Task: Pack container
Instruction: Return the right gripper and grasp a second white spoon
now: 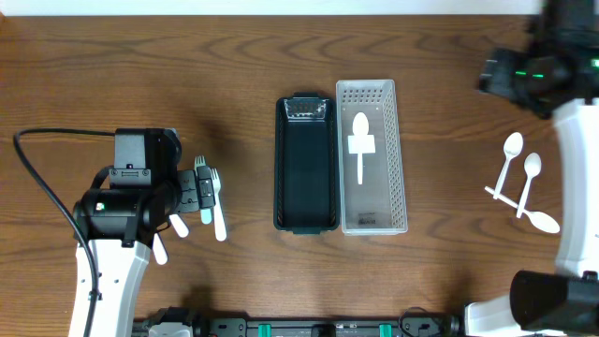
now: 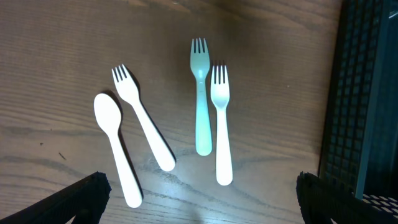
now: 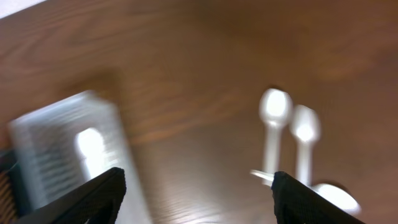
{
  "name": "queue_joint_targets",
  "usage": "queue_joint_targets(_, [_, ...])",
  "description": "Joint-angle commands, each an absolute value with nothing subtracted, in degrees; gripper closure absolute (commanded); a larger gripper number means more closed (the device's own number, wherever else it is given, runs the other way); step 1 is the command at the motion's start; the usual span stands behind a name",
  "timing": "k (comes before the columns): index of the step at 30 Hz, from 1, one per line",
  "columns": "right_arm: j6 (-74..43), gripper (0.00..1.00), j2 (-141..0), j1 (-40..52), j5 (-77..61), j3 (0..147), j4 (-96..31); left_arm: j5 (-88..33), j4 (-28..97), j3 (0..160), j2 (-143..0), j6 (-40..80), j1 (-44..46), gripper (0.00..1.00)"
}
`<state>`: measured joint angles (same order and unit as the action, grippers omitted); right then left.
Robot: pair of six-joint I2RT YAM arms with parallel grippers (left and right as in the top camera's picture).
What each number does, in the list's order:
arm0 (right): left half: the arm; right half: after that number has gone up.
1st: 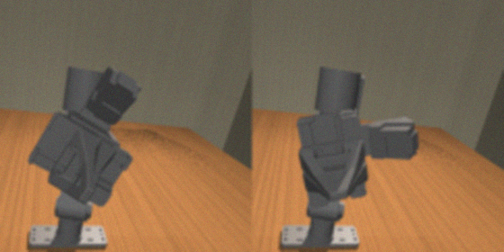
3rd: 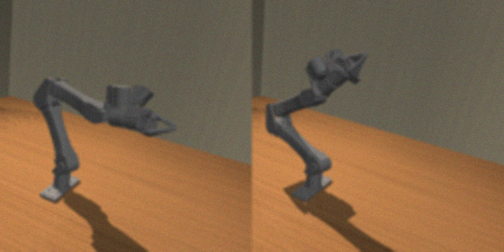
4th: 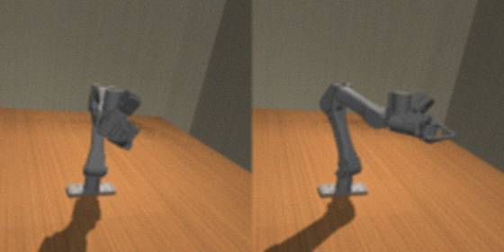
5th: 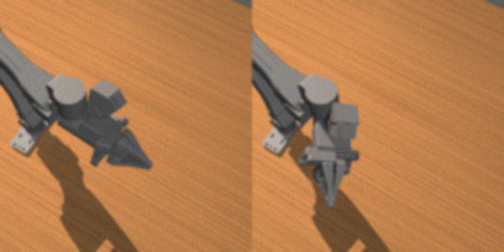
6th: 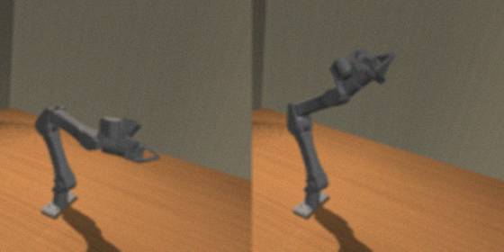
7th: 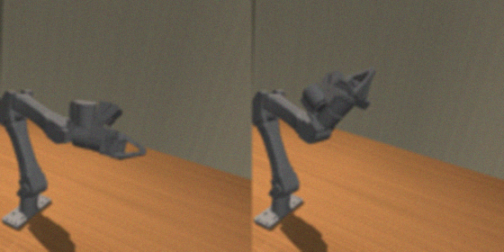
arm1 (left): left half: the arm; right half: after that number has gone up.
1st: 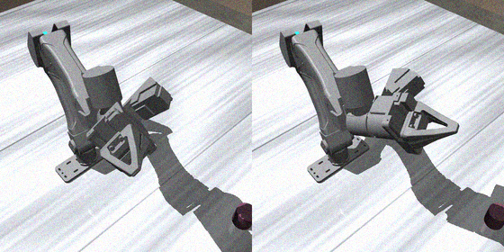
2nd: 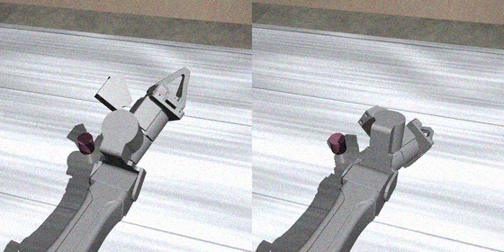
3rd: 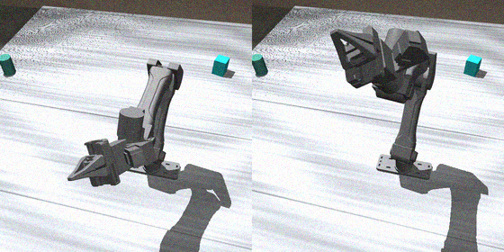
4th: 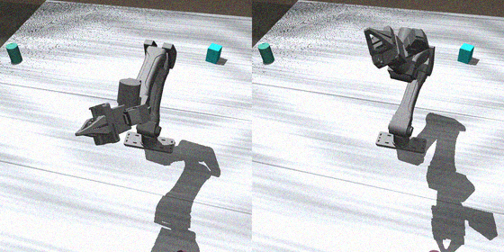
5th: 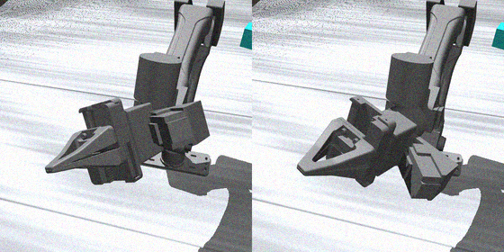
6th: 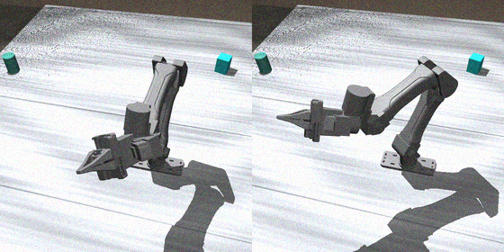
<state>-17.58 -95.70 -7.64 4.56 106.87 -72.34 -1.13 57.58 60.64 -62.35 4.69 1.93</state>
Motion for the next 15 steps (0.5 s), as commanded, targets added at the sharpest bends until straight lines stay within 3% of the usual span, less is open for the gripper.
queue_joint_targets(1, [-16.3, 0.20, -100.1, -13.8, 4.8, 102.3, -72.6, -1.1, 57.8, 61.8, -62.5, 5.3, 1.7, 0.02])
queue_joint_targets(6, [-15.4, 0.18, -104.6, -18.9, 4.0, 93.8, -68.9, -1.1, 57.8, 61.8, -62.5, 5.3, 1.7, 0.02])
queue_joint_targets(15, [-13.0, 0.17, -112.0, -20.3, 3.5, 82.6, -58.4, -1.1, 57.8, 61.8, -62.5, 5.3, 1.7, 0.02])
